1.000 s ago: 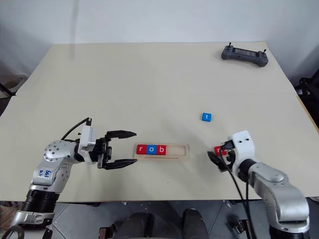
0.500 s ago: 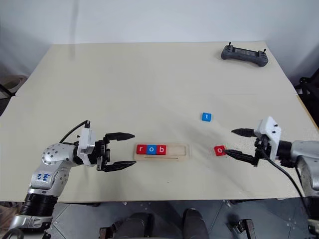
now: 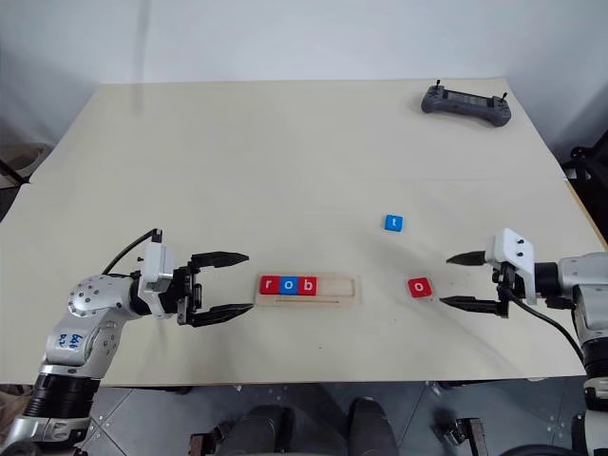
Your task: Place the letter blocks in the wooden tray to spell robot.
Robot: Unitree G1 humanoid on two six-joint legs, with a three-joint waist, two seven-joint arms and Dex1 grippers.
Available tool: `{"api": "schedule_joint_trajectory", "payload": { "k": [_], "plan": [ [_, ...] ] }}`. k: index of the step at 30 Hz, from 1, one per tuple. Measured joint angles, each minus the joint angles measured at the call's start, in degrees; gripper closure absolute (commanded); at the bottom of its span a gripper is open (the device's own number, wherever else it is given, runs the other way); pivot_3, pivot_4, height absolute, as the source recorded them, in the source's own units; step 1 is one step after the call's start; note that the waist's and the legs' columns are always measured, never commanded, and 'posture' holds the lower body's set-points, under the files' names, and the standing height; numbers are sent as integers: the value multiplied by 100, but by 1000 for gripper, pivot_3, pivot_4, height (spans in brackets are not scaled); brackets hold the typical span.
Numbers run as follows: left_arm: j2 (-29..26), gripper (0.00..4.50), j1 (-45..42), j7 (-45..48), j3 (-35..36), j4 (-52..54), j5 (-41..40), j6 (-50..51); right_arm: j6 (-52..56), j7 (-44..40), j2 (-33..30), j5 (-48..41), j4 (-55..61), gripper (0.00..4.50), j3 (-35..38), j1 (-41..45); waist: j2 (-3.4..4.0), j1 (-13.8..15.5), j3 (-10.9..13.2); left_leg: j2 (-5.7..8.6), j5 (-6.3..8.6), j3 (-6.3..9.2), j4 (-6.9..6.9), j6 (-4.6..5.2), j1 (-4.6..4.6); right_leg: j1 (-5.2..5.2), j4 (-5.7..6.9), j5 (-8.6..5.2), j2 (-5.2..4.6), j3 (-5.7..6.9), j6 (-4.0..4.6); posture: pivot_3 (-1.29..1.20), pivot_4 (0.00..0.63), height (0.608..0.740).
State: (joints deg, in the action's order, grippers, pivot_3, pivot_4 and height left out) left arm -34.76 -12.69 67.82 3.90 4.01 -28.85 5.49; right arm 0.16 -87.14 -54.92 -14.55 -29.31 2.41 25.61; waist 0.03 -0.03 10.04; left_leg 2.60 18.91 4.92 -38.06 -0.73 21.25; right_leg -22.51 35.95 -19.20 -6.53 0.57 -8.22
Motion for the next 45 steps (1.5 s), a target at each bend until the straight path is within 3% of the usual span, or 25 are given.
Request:
{"api": "schedule_joint_trajectory", "payload": {
  "k": [9,17,26,31,39,45],
  "plan": [
    [4,0,154,-86,9,227,2,-51,-420,-34,363,396,-314,39,-728,606,0,-1,0,1,1,0,1,-2,1,-3,0,0,-2,4,0,0,150,740],
    [3,0,257,-198,10,426,2,-50,-868,-69,529,455,-472,39,-894,736,0,-9,0,-2,1,0,0,-3,0,-2,0,0,0,7,0,0,150,740],
    [4,0,255,-260,10,426,2,-50,-1094,-89,607,493,-701,2960,-894,822,0,-6,0,-3,2,0,-1,-3,0,-1,1,0,1,9,0,0,150,740],
    [6,0,239,-266,4,426,3,-50,-1131,-95,611,502,-753,3040,-898,870,0,-9,0,-1,2,0,-2,-3,0,0,1,0,0,9,0,0,150,740],
    [16,0,234,-266,-17,426,3,-52,1013,32,833,-105,1372,3040,-941,880,3,-5,1,-14,6,5,-2,-12,3,-8,2,0,1,14,0,0,150,740],
    [24,0,245,-274,-23,427,3,-52,2710,742,1325,-426,3069,3040,-1318,832,2,17,1,-6,7,13,-5,-11,7,-7,4,0,-2,15,0,0,150,740]
  ]
}}
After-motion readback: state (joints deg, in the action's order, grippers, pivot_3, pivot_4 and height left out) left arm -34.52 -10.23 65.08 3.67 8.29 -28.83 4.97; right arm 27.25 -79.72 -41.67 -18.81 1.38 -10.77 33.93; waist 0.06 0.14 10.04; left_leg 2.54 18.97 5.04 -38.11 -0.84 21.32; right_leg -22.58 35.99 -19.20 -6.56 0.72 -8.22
